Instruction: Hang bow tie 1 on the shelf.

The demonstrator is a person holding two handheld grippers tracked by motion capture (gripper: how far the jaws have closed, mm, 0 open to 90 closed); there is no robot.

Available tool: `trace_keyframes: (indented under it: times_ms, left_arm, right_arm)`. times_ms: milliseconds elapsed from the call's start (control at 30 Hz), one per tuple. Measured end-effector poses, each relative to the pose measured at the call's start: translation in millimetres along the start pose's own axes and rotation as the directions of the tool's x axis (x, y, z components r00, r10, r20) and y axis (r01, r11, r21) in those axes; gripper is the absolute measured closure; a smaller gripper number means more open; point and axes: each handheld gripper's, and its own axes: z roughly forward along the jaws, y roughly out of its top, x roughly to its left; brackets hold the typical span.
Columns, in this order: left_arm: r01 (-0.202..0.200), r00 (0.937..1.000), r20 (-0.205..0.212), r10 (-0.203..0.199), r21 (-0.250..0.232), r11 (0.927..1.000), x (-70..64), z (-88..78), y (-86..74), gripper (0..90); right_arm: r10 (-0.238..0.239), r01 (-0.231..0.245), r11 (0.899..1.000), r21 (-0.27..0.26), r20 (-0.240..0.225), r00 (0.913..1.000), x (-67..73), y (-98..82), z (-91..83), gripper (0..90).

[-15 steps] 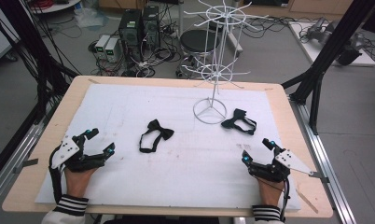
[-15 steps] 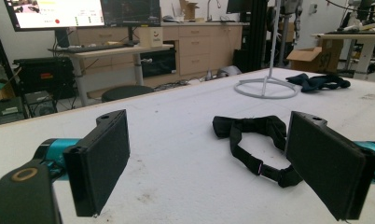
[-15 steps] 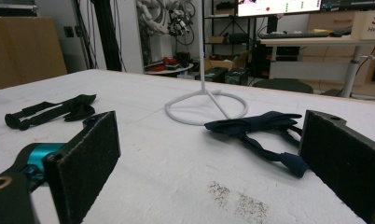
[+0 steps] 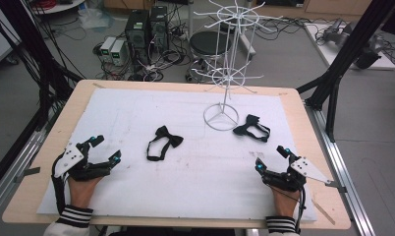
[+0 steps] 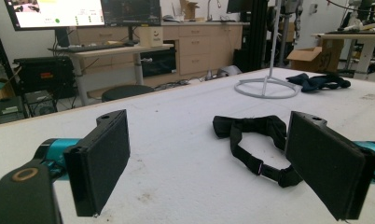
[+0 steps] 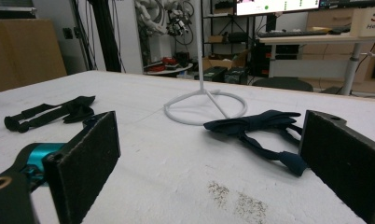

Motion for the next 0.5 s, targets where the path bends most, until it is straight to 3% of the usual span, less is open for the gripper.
trace_keyframes:
  times_ms: [400,500]
  left_arm:
    - [0.010,0.9999,0.002,-0.010,-0.009,0.9999,0.5,-0.5,-0.3,14.5]
    - [0.009,1.0000,0.001,-0.009,-0.005,0.9999,0.8,-0.4,-0.2,14.5]
  right_arm:
    - [0.019,-0.020,0.999,0.026,0.026,0.9995,-3.9,3.7,0.5,4.7]
    - [0.029,-0.031,0.998,0.053,0.034,0.9990,-4.3,14.3,-0.4,4.7]
